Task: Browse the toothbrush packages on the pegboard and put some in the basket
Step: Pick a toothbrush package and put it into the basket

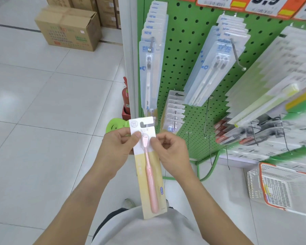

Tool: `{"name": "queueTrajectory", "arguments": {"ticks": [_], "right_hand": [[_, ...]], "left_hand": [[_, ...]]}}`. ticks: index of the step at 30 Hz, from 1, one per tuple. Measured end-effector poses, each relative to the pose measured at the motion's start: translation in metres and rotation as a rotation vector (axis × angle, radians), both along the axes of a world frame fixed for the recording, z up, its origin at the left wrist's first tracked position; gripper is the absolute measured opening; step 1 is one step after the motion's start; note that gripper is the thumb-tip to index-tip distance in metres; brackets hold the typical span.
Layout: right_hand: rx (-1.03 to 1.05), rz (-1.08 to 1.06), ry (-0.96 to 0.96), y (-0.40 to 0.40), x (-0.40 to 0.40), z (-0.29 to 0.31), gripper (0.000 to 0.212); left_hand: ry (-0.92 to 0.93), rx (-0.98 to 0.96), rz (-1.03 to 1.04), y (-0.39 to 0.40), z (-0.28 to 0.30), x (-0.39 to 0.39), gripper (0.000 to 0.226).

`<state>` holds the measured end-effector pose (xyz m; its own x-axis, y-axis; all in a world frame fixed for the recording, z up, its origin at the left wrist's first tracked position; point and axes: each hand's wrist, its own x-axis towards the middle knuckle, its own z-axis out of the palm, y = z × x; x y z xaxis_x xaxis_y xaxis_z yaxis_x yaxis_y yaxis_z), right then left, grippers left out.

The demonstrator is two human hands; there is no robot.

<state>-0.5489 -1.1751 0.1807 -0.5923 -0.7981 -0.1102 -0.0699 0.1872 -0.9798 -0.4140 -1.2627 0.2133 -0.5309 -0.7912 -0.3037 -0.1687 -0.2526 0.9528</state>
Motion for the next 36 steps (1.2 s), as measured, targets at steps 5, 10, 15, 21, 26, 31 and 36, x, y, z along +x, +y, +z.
{"name": "queueTrajectory", "arguments": {"ticks": [5, 10, 15, 21, 26, 31, 36], "right_hand": [[-0.001, -0.015, 0.011, 0.015, -0.011, 0.002, 0.022], [-0.041, 0.013, 0.169, 0.027, -0.027, 0.015, 0.019], [-0.073, 0.056, 0.040, 0.039, -0.042, 0.019, 0.030], [-0.032, 0.007, -0.048, 0.052, -0.041, 0.006, 0.029], [-0.022, -0.009, -0.070, 0.057, -0.043, -0.001, 0.030], [0.009, 0.058, -0.019, 0.052, -0.049, 0.003, 0.029], [-0.031, 0.106, -0.010, 0.039, -0.057, 0.009, 0.046]], "left_hand": [[-0.017, 0.000, -0.029, 0.012, 0.002, -0.012, 0.017], [-0.011, -0.037, -0.051, 0.023, 0.004, -0.026, 0.018], [-0.004, -0.057, -0.075, 0.031, 0.007, -0.033, 0.019], [0.041, -0.087, -0.248, 0.049, 0.000, -0.032, 0.036], [-0.005, -0.131, -0.315, 0.052, -0.011, -0.031, 0.053], [0.024, -0.100, -0.265, 0.049, -0.012, -0.032, 0.051], [0.041, -0.104, -0.206, 0.051, -0.014, -0.035, 0.058]]}}
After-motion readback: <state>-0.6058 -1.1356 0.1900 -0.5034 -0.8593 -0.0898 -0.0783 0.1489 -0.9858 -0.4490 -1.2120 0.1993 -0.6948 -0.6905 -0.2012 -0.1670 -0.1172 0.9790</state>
